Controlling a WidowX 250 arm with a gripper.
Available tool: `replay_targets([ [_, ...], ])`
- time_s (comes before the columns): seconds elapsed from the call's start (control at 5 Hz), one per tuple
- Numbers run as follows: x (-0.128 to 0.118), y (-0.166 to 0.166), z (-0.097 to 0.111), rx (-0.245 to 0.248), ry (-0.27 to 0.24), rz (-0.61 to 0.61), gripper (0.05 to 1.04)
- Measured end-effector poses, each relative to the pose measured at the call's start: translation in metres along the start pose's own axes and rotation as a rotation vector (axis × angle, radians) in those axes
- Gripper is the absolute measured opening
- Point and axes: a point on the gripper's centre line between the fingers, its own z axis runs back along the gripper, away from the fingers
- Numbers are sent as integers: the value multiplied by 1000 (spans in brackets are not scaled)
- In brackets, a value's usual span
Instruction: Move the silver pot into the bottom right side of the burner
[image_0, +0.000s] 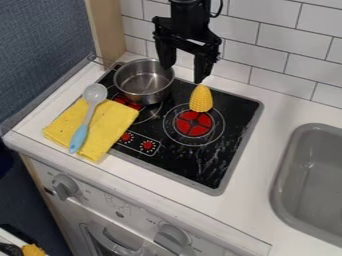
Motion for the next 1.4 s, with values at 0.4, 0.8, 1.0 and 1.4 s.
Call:
replay_targets([
  [0.4, -8, 11, -15, 17, 55, 46, 1001],
  [0.8, 3, 34, -44, 39, 121, 107, 1001],
  [1.0, 10, 38, -59, 17, 147, 125, 1000],
  [1.4, 11, 37, -71, 10, 180, 115, 948],
])
